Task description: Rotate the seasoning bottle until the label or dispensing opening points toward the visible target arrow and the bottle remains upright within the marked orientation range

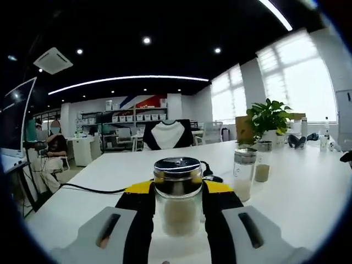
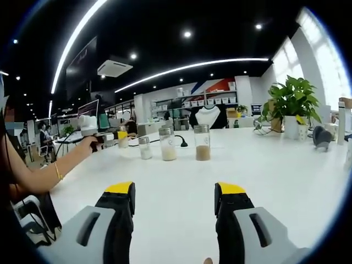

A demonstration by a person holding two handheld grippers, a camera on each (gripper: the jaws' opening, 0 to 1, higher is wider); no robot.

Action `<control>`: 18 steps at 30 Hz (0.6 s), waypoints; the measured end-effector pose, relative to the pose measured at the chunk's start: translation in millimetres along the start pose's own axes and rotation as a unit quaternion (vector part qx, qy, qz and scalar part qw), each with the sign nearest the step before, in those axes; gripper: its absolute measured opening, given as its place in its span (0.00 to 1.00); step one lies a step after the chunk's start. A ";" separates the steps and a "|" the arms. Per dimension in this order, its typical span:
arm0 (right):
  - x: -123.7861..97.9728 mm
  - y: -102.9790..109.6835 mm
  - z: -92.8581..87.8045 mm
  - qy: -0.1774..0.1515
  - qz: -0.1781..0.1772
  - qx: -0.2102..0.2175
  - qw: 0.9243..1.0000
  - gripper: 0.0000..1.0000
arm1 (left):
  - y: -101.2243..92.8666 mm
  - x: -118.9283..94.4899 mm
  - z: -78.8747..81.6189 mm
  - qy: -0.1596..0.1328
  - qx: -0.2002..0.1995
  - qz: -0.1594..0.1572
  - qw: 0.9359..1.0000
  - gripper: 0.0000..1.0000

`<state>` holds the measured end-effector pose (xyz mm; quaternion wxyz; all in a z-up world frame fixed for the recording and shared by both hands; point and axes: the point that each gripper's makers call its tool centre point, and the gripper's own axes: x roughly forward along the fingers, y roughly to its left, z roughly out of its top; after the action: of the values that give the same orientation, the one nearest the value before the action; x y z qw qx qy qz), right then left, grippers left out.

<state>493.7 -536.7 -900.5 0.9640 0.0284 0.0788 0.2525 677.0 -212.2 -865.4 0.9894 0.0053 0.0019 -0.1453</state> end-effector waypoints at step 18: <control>9.3 15.0 0.3 0.004 0.026 -0.008 1.000 0.57 | -8.3 -19.9 0.2 -0.002 0.030 -0.007 1.000 0.35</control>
<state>494.6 -519.0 -900.1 0.9568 0.0217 0.0802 0.2787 655.5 -214.4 -865.1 0.9877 0.0346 -0.0043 -0.1523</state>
